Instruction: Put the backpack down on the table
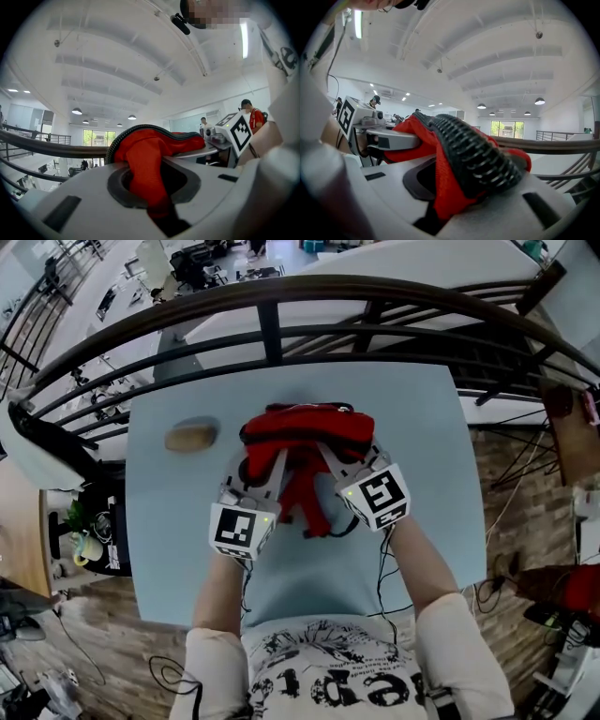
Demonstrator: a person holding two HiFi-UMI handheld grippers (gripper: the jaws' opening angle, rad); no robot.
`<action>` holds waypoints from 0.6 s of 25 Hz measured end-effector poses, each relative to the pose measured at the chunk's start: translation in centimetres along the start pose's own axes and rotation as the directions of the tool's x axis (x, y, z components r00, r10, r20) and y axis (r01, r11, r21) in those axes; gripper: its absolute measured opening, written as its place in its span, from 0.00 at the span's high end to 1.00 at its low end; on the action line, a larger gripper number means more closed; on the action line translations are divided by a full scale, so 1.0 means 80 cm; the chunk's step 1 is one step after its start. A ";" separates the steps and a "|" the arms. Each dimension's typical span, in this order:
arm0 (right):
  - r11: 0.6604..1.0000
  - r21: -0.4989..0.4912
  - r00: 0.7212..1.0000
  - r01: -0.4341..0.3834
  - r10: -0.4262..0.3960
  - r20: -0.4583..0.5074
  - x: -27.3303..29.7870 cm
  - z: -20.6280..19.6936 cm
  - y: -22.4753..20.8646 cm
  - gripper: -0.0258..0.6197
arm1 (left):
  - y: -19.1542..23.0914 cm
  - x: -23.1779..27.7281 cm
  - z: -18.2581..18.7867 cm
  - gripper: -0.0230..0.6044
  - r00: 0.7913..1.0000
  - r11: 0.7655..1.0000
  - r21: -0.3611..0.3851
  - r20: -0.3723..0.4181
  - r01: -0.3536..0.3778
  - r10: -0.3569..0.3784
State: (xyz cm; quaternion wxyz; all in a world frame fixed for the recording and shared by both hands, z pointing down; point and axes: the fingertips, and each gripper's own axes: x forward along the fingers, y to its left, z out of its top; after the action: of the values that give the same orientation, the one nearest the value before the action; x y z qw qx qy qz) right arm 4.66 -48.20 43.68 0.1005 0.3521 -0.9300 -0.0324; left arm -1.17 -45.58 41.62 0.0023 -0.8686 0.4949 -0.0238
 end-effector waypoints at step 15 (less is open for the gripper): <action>0.992 0.118 0.988 -0.032 0.049 -0.147 -0.067 -0.099 0.095 0.85 | -0.064 -0.088 -0.102 0.87 0.992 0.992 -0.115 -0.114 0.047 -0.060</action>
State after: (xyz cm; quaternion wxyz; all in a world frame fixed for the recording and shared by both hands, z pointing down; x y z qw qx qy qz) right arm 5.30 -38.85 51.58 0.1499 0.3398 -0.9271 0.0499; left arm -0.75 -36.76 49.64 -0.0760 -0.8775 0.4712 -0.0473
